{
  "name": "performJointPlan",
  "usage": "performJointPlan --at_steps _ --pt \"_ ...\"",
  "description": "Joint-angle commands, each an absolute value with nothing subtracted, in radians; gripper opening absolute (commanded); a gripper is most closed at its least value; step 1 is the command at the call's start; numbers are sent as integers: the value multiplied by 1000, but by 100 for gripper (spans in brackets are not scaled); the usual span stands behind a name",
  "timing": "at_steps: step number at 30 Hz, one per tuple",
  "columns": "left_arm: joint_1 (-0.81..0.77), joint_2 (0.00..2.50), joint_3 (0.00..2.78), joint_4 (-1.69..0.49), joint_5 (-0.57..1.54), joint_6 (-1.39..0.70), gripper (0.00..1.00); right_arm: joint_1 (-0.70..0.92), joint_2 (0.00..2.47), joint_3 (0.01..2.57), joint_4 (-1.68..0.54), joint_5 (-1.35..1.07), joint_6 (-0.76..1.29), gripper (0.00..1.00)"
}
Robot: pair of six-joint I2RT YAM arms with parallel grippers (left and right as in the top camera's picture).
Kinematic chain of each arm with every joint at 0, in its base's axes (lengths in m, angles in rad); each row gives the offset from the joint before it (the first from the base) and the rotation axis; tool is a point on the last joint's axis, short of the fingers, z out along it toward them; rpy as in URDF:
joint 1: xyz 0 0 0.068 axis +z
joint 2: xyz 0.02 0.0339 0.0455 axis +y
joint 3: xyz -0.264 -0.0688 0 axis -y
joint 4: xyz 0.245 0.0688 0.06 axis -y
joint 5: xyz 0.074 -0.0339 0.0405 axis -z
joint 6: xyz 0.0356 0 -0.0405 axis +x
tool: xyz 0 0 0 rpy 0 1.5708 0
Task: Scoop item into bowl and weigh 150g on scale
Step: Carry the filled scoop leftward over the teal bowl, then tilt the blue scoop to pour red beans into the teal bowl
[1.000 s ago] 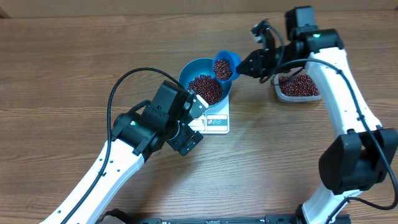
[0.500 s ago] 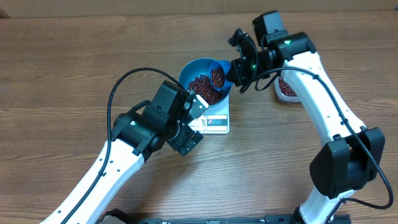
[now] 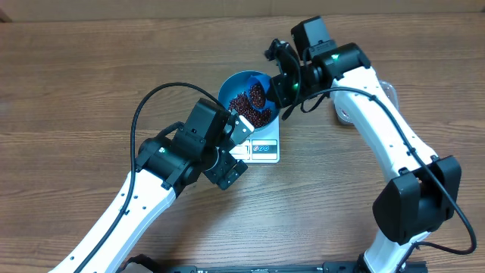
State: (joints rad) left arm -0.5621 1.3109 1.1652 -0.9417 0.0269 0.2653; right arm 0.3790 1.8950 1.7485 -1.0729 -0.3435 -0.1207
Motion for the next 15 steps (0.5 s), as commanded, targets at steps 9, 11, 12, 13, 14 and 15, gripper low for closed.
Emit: performJointPlan --at_steps 9,11,12,13,14,15 --pt "-557 1307 1158 -938 42 281 99 423 1856 1782 -1048 -242 -139 4" --pt "-557 1307 1158 -938 42 281 100 427 1856 1782 -1048 -209 -139 4" --pt "-557 1307 1158 -938 42 281 100 428 1856 1782 -1048 -194 -141 4" --pt "-557 1307 1158 -938 42 281 100 431 1856 1782 -1049 -184 -151 4" --pt "-557 1307 1158 -938 42 281 99 434 1856 1782 -1048 -175 -159 4" --pt "-557 1307 1158 -938 42 281 99 438 1856 1782 -1048 -167 -163 4"
